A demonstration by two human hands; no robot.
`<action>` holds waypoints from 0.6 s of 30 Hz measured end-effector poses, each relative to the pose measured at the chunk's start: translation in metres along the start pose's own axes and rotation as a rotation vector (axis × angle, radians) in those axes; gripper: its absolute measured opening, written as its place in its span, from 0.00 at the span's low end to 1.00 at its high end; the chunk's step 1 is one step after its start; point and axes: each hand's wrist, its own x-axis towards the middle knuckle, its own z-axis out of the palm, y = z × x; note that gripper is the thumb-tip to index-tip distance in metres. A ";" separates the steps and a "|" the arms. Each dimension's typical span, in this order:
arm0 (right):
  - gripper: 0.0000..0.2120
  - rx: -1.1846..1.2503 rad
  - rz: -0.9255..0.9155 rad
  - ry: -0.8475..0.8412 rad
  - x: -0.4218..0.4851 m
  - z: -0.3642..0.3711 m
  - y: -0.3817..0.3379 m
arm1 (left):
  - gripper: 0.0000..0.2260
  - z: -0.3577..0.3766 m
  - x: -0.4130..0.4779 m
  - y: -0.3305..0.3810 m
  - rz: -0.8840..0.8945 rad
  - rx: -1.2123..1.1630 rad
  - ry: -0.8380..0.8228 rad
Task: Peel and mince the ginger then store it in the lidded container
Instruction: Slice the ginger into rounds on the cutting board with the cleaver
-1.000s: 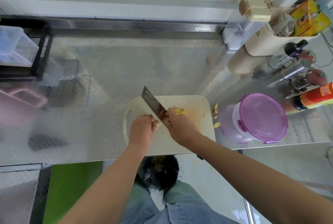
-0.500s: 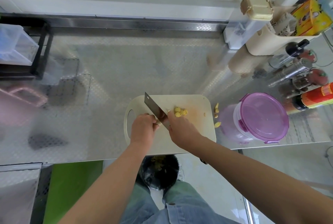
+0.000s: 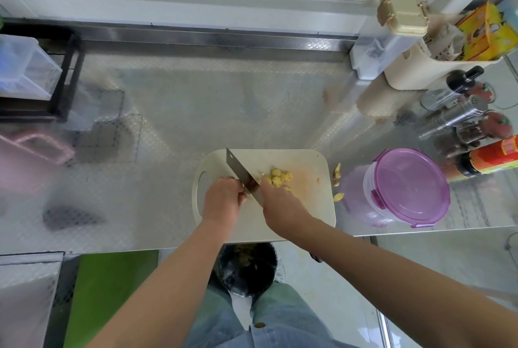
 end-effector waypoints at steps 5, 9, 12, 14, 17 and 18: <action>0.12 0.000 0.023 0.017 0.009 -0.002 -0.008 | 0.08 -0.001 -0.002 0.002 0.021 0.010 0.000; 0.10 0.040 0.028 0.050 0.020 0.001 -0.015 | 0.07 -0.003 -0.001 0.003 0.011 0.006 -0.004; 0.15 0.022 0.038 0.041 0.010 0.006 -0.009 | 0.07 -0.002 0.000 0.001 0.015 0.007 -0.005; 0.20 0.015 0.031 0.024 0.001 0.009 -0.003 | 0.07 -0.002 0.000 0.001 0.013 0.006 -0.014; 0.21 0.040 0.045 0.025 0.001 0.007 -0.003 | 0.07 0.000 0.001 0.002 0.009 0.011 -0.017; 0.19 0.053 0.050 0.029 0.004 0.005 -0.006 | 0.07 0.000 0.000 0.002 0.008 0.014 -0.021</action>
